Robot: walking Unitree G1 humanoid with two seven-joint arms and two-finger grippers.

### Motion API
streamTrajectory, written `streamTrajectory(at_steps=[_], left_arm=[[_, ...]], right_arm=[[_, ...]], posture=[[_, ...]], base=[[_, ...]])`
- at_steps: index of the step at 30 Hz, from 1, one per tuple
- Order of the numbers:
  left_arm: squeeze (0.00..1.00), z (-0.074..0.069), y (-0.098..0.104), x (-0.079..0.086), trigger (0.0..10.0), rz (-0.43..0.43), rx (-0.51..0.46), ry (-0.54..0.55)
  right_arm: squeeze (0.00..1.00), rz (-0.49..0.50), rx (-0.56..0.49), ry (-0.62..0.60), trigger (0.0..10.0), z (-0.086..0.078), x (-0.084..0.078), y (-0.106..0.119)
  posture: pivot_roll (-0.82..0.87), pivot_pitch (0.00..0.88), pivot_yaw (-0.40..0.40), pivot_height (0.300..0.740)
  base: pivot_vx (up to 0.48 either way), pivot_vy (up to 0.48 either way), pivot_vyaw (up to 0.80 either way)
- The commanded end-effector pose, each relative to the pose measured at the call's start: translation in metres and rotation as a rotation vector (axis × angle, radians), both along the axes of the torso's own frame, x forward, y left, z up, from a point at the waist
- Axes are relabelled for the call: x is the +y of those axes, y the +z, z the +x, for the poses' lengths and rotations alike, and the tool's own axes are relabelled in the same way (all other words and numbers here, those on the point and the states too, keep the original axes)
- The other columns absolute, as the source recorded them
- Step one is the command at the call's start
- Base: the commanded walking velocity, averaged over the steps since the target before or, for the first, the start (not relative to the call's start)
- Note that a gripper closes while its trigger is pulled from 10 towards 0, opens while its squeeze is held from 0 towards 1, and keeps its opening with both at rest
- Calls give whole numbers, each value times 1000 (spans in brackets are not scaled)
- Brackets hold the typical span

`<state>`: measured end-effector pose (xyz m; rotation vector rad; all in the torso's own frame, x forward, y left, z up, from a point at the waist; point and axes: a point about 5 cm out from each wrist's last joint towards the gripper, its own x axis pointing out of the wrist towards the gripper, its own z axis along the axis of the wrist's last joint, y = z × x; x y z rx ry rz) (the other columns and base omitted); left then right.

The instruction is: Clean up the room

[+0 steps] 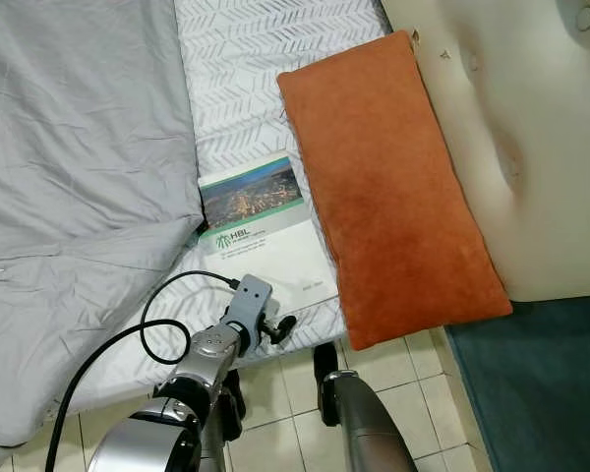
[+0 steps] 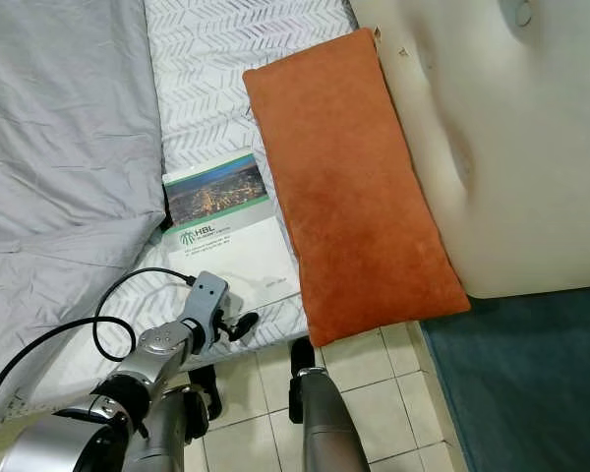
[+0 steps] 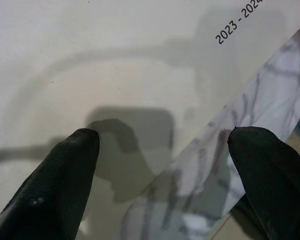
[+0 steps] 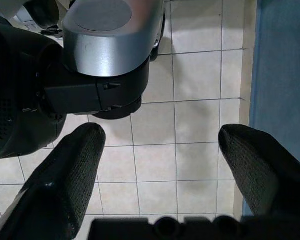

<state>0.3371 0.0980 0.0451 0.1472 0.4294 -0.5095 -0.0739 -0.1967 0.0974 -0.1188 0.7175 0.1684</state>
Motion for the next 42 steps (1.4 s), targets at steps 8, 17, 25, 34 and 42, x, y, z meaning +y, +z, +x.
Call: streamTrajectory(at_steps=[8,17,25,34,42], left_arm=[[0,-22,-27,-16,10000,45,117,-61],[0,-24,-31,13,10000,149,106,-83],[0,-26,-35,42,10000,207,113,-56],[0,-25,-34,39,10000,193,106,-50],[0,-21,-29,34,10000,175,84,-57]], right_arm=[[0,-3,60,5,10000,-10,-1,-5],[0,5,58,8,10000,-9,0,-7],[0,12,58,16,10000,-6,1,-11],[0,7,53,24,10000,-2,-3,-13],[0,5,50,29,10000,0,-3,-15]], posture=[[-483,632,-82,740],[-462,634,-75,740],[-447,637,-79,740],[-444,629,-82,740],[-435,625,-81,740]], base=[[0,0,0],[0,0,0],[0,0,0],[0,0,0],[0,0,0]])
